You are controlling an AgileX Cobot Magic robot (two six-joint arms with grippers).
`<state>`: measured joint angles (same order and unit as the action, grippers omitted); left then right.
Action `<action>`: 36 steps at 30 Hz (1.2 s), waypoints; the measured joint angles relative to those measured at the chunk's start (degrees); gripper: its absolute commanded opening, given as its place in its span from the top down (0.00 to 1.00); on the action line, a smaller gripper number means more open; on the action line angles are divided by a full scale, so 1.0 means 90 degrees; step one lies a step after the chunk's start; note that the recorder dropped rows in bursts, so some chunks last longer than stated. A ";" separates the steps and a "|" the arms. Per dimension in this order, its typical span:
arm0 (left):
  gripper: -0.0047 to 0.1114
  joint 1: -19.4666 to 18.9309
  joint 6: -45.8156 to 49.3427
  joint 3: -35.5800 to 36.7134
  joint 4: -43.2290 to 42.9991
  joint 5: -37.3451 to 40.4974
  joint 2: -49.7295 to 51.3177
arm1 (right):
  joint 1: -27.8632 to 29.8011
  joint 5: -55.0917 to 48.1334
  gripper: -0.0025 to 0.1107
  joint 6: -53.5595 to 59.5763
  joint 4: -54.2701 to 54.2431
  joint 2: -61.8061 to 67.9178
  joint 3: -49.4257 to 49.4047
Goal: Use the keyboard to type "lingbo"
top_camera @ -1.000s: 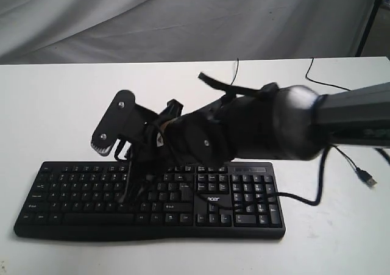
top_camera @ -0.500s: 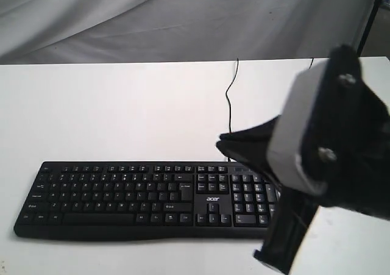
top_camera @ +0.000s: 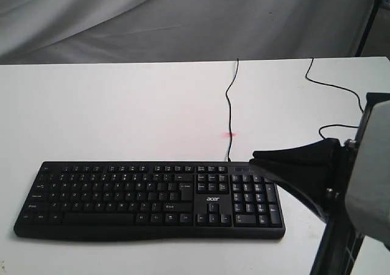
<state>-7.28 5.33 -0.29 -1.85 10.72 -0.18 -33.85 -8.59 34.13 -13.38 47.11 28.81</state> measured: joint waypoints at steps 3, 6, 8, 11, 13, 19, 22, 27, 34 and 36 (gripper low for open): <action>0.95 0.0000 0.0000 0.0000 0.0000 0.0000 0.0000 | 0.0000 0.0000 0.98 0.0000 0.0000 0.0000 0.0000; 0.95 0.0000 0.0000 0.0000 0.0000 0.0000 0.0000 | 0.0000 0.0000 0.98 0.0000 0.0000 -0.0024 0.0000; 0.95 0.0000 0.0000 0.0000 0.0000 0.0000 0.0000 | 0.0031 0.0000 0.98 0.0000 0.0000 -0.0128 -0.0028; 0.95 0.0000 0.0000 0.0000 0.0000 0.0000 0.0000 | 0.0354 0.0000 0.98 0.0000 0.0000 -0.0470 -0.0164; 0.95 0.0000 0.0000 0.0000 0.0000 0.0000 0.0000 | 0.0643 0.0010 0.98 0.0000 0.0000 -0.0751 -0.0304; 0.95 0.0000 0.0000 0.0000 0.0000 0.0000 0.0000 | 0.1879 0.0010 0.98 0.0000 0.0000 -0.1844 -0.0912; 0.95 0.0000 0.0000 0.0000 0.0000 0.0000 0.0000 | 0.2752 0.0010 0.98 0.0000 0.0000 -0.2717 -0.1309; 0.95 0.0000 0.0000 0.0000 0.0000 0.0000 0.0000 | 0.3662 0.0010 0.98 0.0000 -0.0226 -0.3752 -0.1634; 0.95 0.0000 0.0000 0.0000 0.0000 0.0000 0.0000 | 0.4160 0.0010 0.98 0.0000 -0.0384 -0.4421 -0.2085; 0.95 0.0000 0.0000 0.0000 0.0000 0.0000 0.0000 | 0.4160 0.0010 0.98 0.0000 -0.0384 -0.4421 -0.2158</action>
<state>-7.28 5.33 -0.29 -1.85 10.72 -0.18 3.59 -8.50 34.13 -16.84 7.32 9.39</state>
